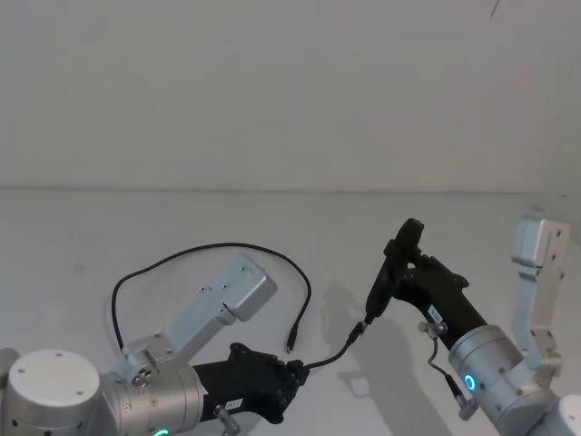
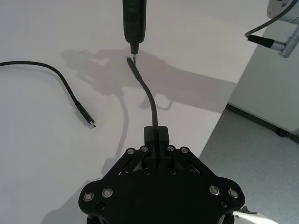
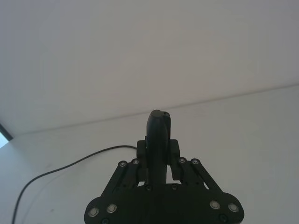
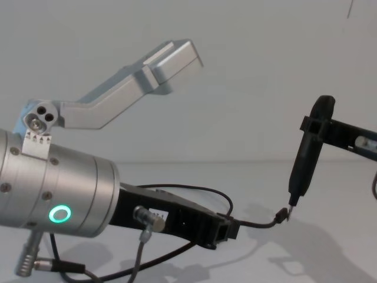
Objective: Pick up the data cable with the one hand.
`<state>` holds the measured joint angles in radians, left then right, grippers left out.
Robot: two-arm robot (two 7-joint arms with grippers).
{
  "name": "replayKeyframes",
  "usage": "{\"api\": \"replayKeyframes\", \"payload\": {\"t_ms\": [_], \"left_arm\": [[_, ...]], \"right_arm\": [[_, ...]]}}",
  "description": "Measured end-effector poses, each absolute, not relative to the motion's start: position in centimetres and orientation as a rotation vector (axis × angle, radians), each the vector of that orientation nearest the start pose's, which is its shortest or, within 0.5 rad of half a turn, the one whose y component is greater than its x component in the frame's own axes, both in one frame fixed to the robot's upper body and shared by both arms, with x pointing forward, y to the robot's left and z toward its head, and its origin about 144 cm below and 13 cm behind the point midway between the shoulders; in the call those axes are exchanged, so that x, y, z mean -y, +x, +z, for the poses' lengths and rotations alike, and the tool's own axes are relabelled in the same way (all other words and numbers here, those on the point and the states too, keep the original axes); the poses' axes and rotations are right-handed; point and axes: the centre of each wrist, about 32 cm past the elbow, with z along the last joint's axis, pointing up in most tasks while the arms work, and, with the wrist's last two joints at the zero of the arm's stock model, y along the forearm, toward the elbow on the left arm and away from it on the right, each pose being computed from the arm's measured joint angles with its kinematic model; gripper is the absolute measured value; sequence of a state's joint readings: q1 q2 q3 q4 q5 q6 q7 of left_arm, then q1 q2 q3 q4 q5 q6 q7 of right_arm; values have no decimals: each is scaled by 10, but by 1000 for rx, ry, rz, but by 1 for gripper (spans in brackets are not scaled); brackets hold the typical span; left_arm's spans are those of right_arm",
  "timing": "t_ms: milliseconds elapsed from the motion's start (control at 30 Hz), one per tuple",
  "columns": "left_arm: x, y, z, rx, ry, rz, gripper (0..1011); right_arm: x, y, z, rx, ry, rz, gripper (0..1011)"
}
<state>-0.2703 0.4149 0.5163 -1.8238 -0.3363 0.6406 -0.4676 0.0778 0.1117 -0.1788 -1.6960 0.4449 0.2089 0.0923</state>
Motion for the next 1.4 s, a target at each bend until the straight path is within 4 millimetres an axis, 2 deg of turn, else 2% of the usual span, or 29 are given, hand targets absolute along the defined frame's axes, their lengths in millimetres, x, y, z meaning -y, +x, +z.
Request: {"api": "replayKeyframes", "payload": {"t_ms": [567, 1000, 1400], "left_arm": [[-172, 471, 1255, -135, 391, 580, 40], [-172, 471, 1255, -135, 391, 580, 40], [-172, 471, 1255, -135, 391, 580, 40]], "right_arm": [[197, 468, 1210, -314, 240, -1163, 279], [194, 473, 1202, -296, 252, -1150, 279], [200, 481, 1193, -271, 240, -1158, 279]]}}
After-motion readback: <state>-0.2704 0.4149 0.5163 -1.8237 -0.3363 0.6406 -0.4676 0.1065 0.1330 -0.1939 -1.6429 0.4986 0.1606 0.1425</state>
